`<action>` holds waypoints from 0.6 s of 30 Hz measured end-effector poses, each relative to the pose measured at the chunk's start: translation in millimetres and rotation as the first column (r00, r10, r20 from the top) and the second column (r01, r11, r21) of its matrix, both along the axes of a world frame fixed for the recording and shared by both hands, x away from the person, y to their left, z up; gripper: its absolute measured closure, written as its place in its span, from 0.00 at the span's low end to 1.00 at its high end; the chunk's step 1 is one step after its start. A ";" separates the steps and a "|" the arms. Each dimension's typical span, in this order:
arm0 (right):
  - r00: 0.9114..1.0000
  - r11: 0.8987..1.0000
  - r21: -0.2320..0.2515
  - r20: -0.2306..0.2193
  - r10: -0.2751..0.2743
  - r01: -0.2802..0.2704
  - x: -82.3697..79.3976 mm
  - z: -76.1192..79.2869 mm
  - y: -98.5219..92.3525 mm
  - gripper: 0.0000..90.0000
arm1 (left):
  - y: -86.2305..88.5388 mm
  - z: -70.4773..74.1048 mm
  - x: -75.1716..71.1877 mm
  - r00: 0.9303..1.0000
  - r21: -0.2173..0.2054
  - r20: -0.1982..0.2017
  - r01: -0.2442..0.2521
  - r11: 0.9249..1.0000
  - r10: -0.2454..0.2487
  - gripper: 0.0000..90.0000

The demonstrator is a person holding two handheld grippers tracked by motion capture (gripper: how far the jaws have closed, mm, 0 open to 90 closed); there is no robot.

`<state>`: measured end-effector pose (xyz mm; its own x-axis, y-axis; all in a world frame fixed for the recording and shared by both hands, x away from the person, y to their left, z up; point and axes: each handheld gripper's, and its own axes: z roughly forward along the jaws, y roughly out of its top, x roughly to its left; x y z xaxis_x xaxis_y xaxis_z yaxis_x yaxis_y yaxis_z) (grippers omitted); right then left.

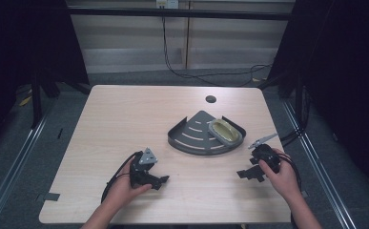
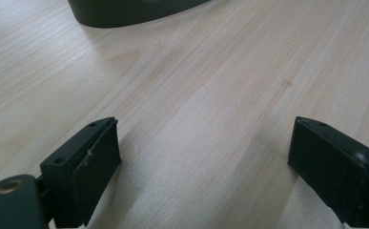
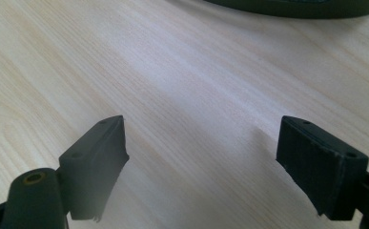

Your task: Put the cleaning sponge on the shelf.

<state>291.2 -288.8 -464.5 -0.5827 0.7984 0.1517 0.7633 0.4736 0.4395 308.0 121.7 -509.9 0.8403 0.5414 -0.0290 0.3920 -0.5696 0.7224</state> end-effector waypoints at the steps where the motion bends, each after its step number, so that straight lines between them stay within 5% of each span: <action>1: 1.000 1.000 -0.001 0.005 0.002 -0.002 -0.6 -0.8 -0.8 0.19 | 0.4 0.3 0.3 1.000 0.008 0.001 0.006 1.000 -0.006 0.11; 18: 0.999 1.000 -0.006 0.045 0.008 -0.008 -10.1 -16.9 -12.3 0.19 | 0.2 0.1 0.1 1.000 0.002 0.000 0.002 1.000 -0.002 0.11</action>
